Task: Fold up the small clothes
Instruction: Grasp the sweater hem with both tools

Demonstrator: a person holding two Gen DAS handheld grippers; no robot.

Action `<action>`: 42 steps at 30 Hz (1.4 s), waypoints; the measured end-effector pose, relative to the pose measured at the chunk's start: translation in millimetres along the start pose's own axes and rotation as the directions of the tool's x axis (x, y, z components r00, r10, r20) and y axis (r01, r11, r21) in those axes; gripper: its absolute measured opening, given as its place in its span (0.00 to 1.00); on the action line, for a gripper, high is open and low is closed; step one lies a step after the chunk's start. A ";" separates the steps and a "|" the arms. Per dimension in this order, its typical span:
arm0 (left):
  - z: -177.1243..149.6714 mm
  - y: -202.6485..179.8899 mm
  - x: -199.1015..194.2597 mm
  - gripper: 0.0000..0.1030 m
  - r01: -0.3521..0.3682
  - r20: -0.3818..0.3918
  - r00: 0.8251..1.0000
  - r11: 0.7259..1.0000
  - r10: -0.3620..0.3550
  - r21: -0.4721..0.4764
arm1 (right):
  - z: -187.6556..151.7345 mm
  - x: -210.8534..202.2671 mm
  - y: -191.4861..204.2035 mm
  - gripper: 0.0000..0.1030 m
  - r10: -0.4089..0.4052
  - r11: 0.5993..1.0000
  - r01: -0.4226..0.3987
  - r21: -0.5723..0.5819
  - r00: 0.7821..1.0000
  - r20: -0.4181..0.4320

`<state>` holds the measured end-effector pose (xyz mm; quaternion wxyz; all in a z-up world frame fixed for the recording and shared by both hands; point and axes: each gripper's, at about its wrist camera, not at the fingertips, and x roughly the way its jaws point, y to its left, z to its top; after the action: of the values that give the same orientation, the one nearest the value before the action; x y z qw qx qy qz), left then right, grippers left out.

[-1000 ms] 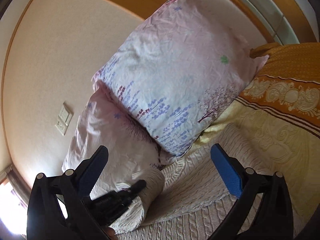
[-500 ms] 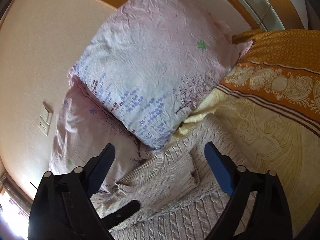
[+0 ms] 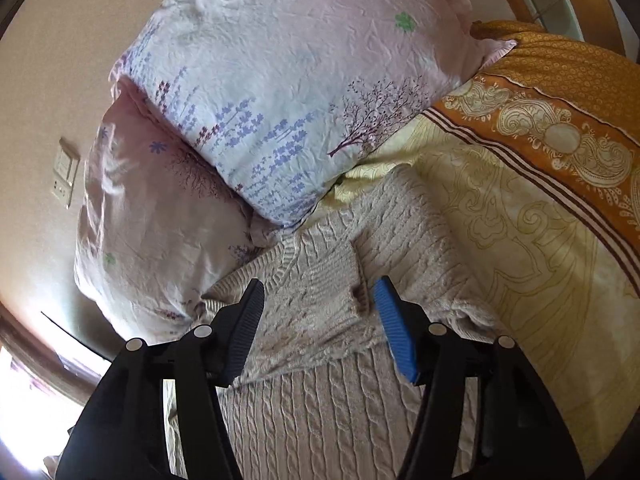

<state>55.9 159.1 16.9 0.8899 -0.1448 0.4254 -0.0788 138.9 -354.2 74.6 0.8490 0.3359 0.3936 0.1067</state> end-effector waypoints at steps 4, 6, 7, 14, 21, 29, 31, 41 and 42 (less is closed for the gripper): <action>-16.7 4.2 0.6 0.66 0.043 -0.018 0.999 0.999 -0.043 -0.007 | -4.3 -19.3 -18.9 0.59 0.003 1.000 -0.005 -0.024 0.997 -0.078; -18.1 3.7 7.0 0.66 0.072 -0.026 0.997 0.997 -0.073 -0.032 | -7.4 -28.5 -24.3 0.59 -0.051 0.997 0.046 -0.061 0.994 -0.092; -18.0 4.3 9.7 0.66 0.084 -0.030 0.996 0.996 -0.085 -0.043 | -9.7 -32.5 -25.2 0.59 -0.079 0.993 0.071 -0.090 0.992 -0.095; -31.8 2.3 8.9 0.66 0.169 -0.044 0.984 0.982 -0.173 -0.086 | -35.3 -57.8 -51.3 0.59 -0.214 0.970 0.196 -0.141 0.968 -0.131; -59.4 17.4 -3.4 0.52 0.344 -0.032 0.933 0.911 -0.360 -0.226 | -61.9 -79.1 -65.1 0.59 -0.077 0.995 0.062 -0.075 0.973 -0.217; -90.9 16.0 -17.9 0.36 0.436 -0.048 0.883 0.854 -0.467 -0.284 | -94.7 -98.5 -63.1 0.52 0.086 0.995 -0.100 -0.029 0.943 -0.322; -96.9 12.1 -20.8 0.35 0.450 -0.062 0.872 0.846 -0.485 -0.286 | -102.4 -103.7 -62.8 0.47 0.118 0.991 -0.133 -0.020 0.930 -0.347; -120.4 -2.1 -29.1 0.23 0.472 -0.154 0.835 0.831 -0.529 -0.296 | -133.8 -119.3 -53.0 0.30 0.120 0.982 -0.170 -0.086 0.901 -0.416; -121.4 -3.1 -27.6 0.17 0.459 -0.168 0.838 0.838 -0.518 -0.293 | -134.3 -118.0 -51.0 0.29 0.114 0.980 -0.170 -0.100 0.902 -0.416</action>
<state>-56.1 140.4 -34.1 0.7568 -0.3455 0.4849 -0.2695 -43.5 -379.8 49.2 0.7585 0.2763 0.5287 0.2622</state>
